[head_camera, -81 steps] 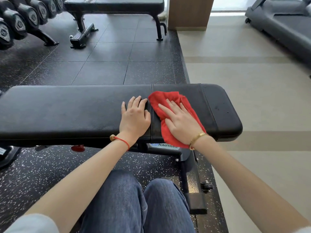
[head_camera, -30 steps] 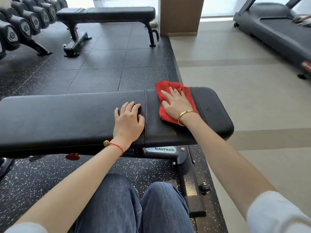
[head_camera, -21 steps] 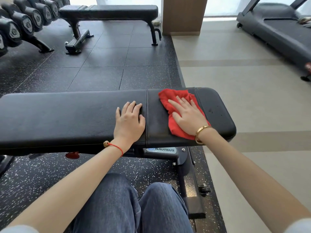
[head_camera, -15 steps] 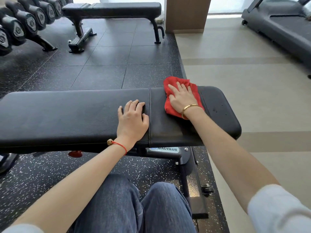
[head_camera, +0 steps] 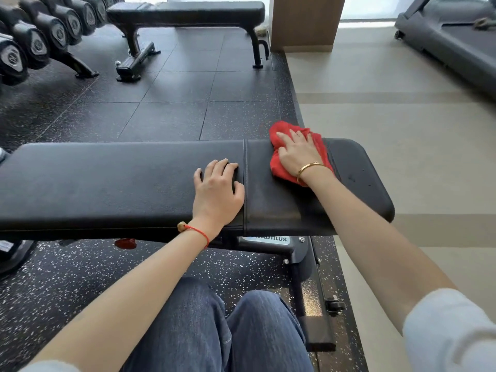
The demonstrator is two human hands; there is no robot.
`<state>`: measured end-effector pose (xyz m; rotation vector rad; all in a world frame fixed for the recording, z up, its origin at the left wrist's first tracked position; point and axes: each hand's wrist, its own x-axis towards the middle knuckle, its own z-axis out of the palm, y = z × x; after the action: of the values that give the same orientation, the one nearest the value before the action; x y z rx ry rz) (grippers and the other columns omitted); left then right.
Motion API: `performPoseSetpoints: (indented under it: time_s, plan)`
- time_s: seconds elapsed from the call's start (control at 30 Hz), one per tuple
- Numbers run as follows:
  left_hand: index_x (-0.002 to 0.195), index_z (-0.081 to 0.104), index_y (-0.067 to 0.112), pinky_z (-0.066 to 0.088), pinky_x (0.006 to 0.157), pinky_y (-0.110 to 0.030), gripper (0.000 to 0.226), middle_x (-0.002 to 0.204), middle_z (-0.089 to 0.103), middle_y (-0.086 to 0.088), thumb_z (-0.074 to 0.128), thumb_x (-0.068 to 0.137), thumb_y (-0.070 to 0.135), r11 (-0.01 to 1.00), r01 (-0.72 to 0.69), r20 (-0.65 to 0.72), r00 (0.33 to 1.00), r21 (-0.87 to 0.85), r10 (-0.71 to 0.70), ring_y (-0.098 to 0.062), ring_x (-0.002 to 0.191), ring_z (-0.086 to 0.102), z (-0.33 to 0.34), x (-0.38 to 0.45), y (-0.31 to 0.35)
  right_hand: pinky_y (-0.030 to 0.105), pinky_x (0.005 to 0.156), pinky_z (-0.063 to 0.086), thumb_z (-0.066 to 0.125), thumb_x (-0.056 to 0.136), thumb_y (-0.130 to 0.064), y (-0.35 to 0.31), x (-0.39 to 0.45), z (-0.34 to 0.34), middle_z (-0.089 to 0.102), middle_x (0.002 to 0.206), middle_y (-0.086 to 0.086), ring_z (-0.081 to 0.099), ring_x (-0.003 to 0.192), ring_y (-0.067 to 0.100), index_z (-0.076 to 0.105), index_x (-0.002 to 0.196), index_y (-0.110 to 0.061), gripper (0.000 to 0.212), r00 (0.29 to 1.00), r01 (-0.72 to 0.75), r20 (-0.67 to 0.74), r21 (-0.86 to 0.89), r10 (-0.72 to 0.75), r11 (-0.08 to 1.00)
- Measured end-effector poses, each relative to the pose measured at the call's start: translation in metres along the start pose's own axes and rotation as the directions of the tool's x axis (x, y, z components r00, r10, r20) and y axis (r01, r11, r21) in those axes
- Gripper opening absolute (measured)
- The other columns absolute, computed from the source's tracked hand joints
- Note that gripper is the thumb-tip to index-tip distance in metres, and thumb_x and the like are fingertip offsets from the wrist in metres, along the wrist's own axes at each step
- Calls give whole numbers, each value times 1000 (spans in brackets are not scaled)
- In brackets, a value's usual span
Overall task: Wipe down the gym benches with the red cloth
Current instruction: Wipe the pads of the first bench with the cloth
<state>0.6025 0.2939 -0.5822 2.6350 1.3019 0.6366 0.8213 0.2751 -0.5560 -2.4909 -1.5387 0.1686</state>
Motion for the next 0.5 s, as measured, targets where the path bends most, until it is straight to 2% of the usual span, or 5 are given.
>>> performPoseSetpoints:
  time_s: [0.13, 0.23, 0.37, 0.5]
  plan:
    - [133, 55, 19, 25, 115, -51, 44, 144, 51, -1, 49, 89, 26, 1000, 0, -7, 1000, 7, 0, -20, 139, 39, 0, 1, -1, 40, 122, -2, 34, 99, -27, -21, -49, 8, 11, 162, 9, 9, 149, 24, 23, 152, -28, 54, 978, 208, 19, 36, -209, 977]
    - [134, 55, 19, 24, 115, -50, 44, 145, 51, -2, 49, 90, 26, 1000, -2, -6, 1000, -2, 2, -20, 139, 39, 0, 1, -1, 38, 122, 0, 35, 98, -26, -23, -95, 10, 13, 162, 6, 11, 149, 22, 23, 151, -29, 55, 964, 267, -24, 41, -266, 963]
    - [139, 51, 19, 20, 119, -50, 46, 149, 47, -3, 48, 94, 27, 1000, -15, 12, 1000, -17, 15, -21, 143, 34, 0, -1, -5, 38, 122, 2, 37, 98, -26, 7, -137, 9, 19, 160, 4, 16, 148, 20, 26, 150, -30, 54, 978, 178, -113, -8, -178, 984]
    - [142, 49, 19, 18, 120, -51, 47, 152, 44, -4, 45, 96, 27, 1000, -16, 29, 999, -27, 17, -21, 145, 31, 0, -3, -4, 42, 121, 0, 35, 98, -24, 65, -119, -3, 17, 161, 7, 15, 148, 24, 25, 151, -28, 54, 991, -49, -127, -47, 43, 998]
